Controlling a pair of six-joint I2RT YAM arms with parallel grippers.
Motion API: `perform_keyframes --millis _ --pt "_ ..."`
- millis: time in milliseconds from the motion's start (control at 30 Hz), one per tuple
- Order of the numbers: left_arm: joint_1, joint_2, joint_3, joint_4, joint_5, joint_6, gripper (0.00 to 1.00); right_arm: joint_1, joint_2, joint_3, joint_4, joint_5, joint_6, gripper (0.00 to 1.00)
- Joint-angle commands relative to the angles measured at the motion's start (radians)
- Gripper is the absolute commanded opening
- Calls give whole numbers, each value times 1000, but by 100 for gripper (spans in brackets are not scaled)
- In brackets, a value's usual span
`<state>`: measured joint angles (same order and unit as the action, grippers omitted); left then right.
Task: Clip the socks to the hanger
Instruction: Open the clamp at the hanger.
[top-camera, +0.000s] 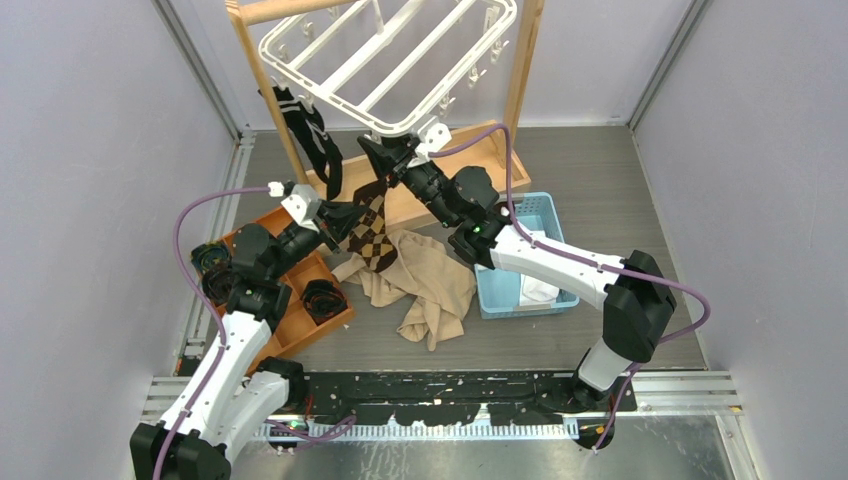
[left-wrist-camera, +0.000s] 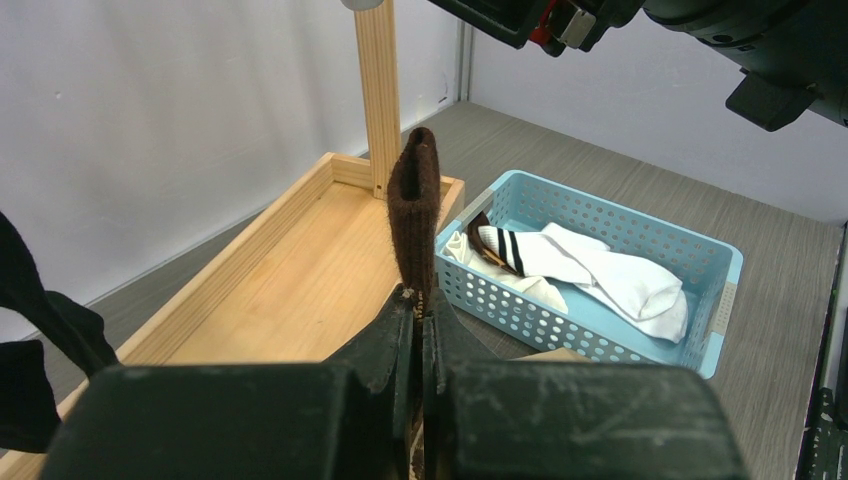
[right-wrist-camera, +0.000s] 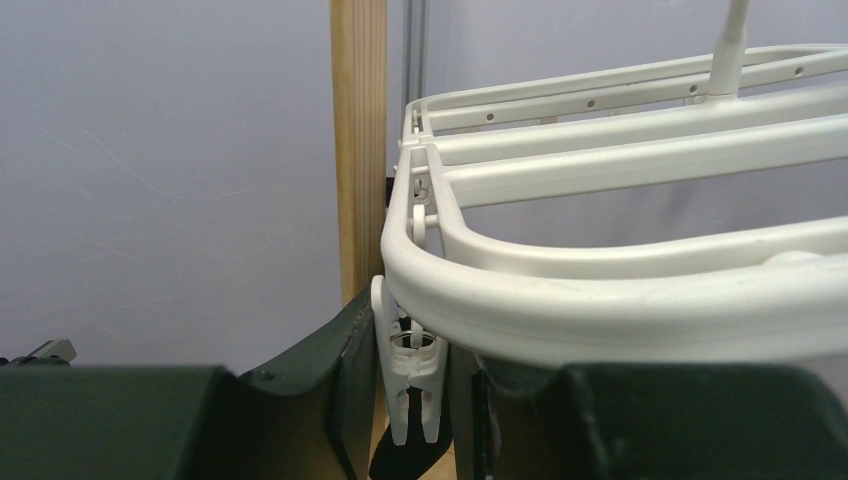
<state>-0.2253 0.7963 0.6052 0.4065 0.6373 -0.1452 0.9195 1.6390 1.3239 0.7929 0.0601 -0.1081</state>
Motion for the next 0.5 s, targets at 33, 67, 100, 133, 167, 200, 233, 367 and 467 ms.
perform_keyframes --millis 33,67,100,133,167,200,233,367,467 --pt "-3 -2 14 30 -4 16 0 5 -18 41 42 17 15 34" --pt "-3 -3 15 31 -4 15 0 5 -19 40 42 20 16 37" --pt "-3 -3 15 31 -5 15 0 5 -19 40 42 22 15 40" --pt "-3 -3 15 31 -5 13 0 5 -19 38 43 25 15 43" --pt "-3 -3 16 31 -5 13 0 5 -19 39 43 26 15 44" --pt "-3 -3 15 31 -5 12 0 4 -20 40 44 27 15 45" --pt "-3 -3 15 32 -5 12 0 5 -19 41 46 27 13 47" --pt "-3 -4 17 34 -4 10 0 5 -18 41 55 30 13 54" --pt "-3 -2 19 34 -4 9 0 5 -18 40 62 31 12 57"
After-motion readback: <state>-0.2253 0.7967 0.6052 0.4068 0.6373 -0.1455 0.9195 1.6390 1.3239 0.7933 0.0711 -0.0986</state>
